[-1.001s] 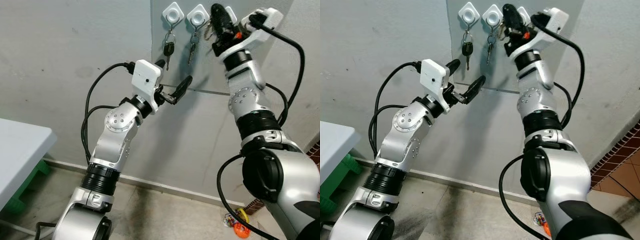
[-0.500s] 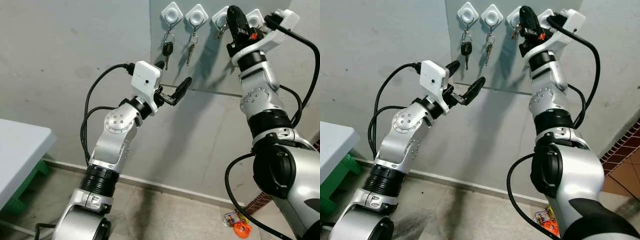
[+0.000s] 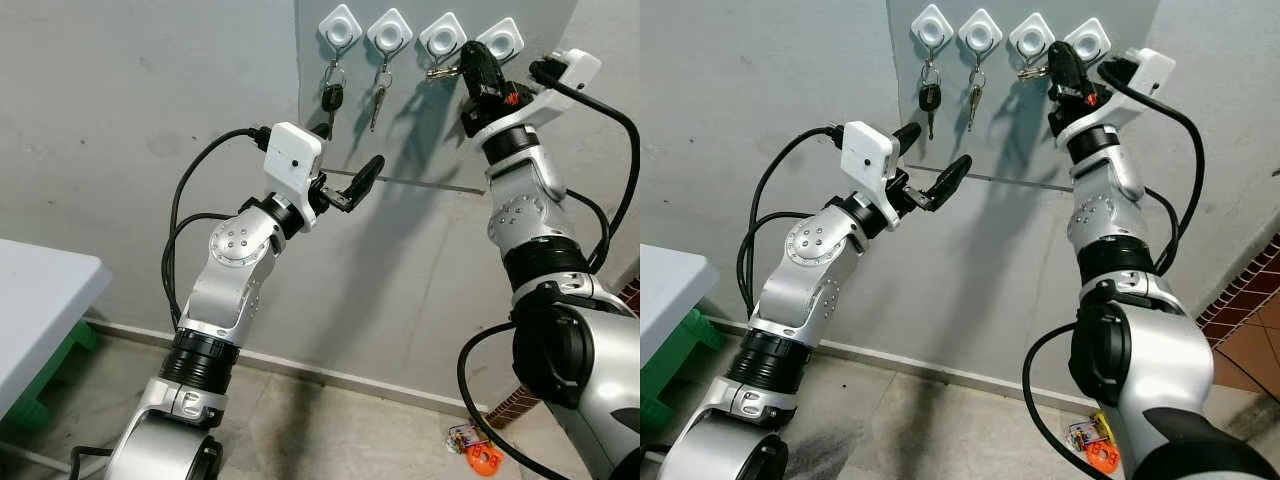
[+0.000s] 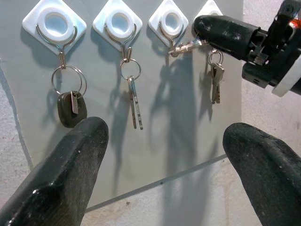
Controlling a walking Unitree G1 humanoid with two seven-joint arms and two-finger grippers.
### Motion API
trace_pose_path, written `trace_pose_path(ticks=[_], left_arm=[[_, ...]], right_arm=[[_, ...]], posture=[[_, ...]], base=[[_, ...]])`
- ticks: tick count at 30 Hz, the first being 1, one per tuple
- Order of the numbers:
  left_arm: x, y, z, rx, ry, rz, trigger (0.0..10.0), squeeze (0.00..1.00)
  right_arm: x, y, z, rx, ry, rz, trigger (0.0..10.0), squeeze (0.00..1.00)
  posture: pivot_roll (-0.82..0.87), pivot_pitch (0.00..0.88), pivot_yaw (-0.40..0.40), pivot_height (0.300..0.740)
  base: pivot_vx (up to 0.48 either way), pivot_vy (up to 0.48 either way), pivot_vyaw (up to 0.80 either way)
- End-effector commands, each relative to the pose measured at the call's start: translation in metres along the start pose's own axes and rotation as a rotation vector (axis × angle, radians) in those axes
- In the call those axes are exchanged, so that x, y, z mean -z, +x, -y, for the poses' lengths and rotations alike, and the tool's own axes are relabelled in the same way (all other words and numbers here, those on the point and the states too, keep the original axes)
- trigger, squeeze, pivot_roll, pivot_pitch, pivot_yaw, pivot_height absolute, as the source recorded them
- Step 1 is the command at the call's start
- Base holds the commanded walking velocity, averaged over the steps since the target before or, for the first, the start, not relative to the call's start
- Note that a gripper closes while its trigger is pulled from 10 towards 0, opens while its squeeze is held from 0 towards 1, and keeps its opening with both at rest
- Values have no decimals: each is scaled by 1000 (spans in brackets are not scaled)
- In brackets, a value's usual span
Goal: Hang keys on a hook
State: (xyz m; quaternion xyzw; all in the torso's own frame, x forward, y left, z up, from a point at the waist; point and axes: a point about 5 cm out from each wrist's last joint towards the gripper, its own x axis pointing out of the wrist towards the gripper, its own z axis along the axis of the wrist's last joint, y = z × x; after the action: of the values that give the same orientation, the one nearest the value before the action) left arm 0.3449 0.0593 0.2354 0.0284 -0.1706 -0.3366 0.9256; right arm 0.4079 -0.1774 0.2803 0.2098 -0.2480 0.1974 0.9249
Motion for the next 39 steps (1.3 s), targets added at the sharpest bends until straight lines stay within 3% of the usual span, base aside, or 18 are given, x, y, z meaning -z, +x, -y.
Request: trace_pose_path(ticks=[1, 14, 20, 23, 25, 33, 37, 38, 39], left_arm=[[-7, 2, 0, 15, 12, 18, 10000, 0], [-7, 1, -2, 7, 7, 15, 10000, 0], [2, -5, -1, -36, -14, -2, 10000, 0], [9, -11, -1, -71, -35, -15, 10000, 0], [23, -21, 0, -118, -52, -51, 10000, 0], [63, -52, -2, -220, -96, -144, 10000, 0], [96, -74, -5, -303, -101, -244, 10000, 0], [104, -80, -6, -329, -112, -270, 10000, 0], [113, -86, -7, -355, -138, -298, 10000, 0]], right_arm=[[-4, 2, -4, -36, -24, 14, 10000, 1000], [-1, 0, -5, -42, -15, 16, 10000, 1000], [16, -11, -7, -64, -24, -20, 10000, 1000], [27, -22, -7, -71, -29, -51, 10000, 1000], [44, -39, -5, -62, -33, -94, 10000, 1000], [75, -81, 0, 12, -48, -168, 10000, 1000], [100, -116, 7, 112, -68, -249, 10000, 1000], [107, -126, 8, 134, -77, -273, 10000, 898], [115, -138, 9, 163, -78, -307, 10000, 318]], posture=[[-38, 5, 23, 740], [-34, 9, 20, 740], [-34, 6, 18, 740], [-33, 6, 19, 740], [-31, 0, 18, 740], [-33, 0, 21, 740], [-35, 0, 21, 740], [-35, 0, 21, 740], [-40, 0, 23, 740]], base=[[0, 0, 0], [0, 0, 0], [0, 0, 0], [0, 0, 0], [0, 0, 0], [0, 0, 0], [0, 0, 0], [0, 0, 0], [0, 0, 0]])
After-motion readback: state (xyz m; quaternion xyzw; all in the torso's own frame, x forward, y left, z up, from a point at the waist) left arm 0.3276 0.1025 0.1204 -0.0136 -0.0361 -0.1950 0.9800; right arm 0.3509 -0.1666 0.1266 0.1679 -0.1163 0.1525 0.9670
